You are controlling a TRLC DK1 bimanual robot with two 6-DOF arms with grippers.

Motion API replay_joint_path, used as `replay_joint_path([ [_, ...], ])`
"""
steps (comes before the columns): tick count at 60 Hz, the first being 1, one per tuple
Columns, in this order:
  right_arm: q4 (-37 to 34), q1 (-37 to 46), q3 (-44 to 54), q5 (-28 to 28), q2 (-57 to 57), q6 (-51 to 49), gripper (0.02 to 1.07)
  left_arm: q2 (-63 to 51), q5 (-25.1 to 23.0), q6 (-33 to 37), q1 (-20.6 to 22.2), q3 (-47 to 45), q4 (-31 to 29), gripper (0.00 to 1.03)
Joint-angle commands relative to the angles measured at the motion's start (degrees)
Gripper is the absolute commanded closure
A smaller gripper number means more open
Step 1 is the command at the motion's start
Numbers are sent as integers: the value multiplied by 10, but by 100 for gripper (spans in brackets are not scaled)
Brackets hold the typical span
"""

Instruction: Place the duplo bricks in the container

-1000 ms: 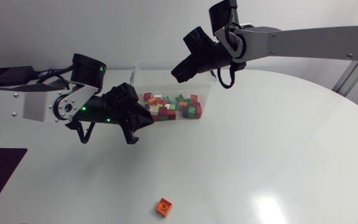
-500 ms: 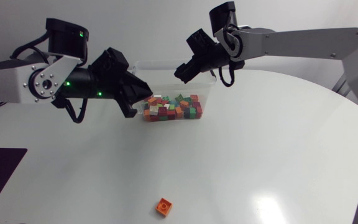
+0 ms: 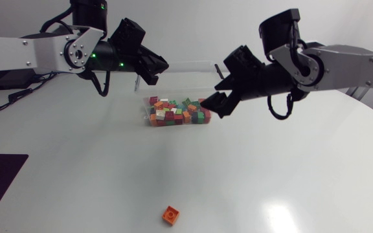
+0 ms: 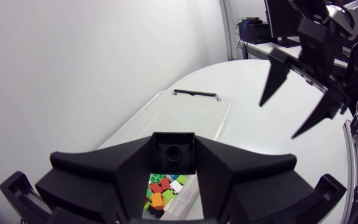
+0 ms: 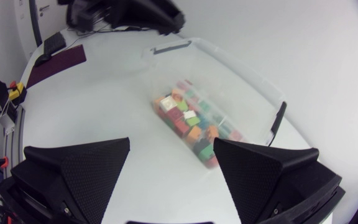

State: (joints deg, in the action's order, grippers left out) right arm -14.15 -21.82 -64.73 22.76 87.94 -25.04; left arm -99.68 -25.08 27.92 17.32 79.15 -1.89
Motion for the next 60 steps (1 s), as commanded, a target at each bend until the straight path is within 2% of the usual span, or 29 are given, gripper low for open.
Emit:
replay_joint_path([
  [1,-16,-16,45,7,-30,-17,10,-40,-3,-23,-6,43,6,71],
  [16,-48,-77,115,2,-46,-36,10,-127,21,-38,-3,130,11,69],
  [18,-52,-85,120,0,-44,-36,10,-139,30,-40,-3,142,11,64],
  [19,-55,-91,123,-1,-44,-36,10,-145,35,-42,-3,148,11,60],
  [23,-69,-110,131,-5,-46,-36,10,-170,50,-43,-5,172,9,18],
  [25,-79,-125,134,-8,-46,-36,10,-181,64,-43,-7,184,7,4],
  [35,-117,-198,155,-27,-37,-102,10,-184,73,-47,-24,191,-3,4],
  [48,-156,-252,123,-40,14,-179,9,-103,96,-59,-64,122,1,4],
  [60,-189,-312,75,-119,70,-237,9,7,121,-53,-99,10,38,4],
])
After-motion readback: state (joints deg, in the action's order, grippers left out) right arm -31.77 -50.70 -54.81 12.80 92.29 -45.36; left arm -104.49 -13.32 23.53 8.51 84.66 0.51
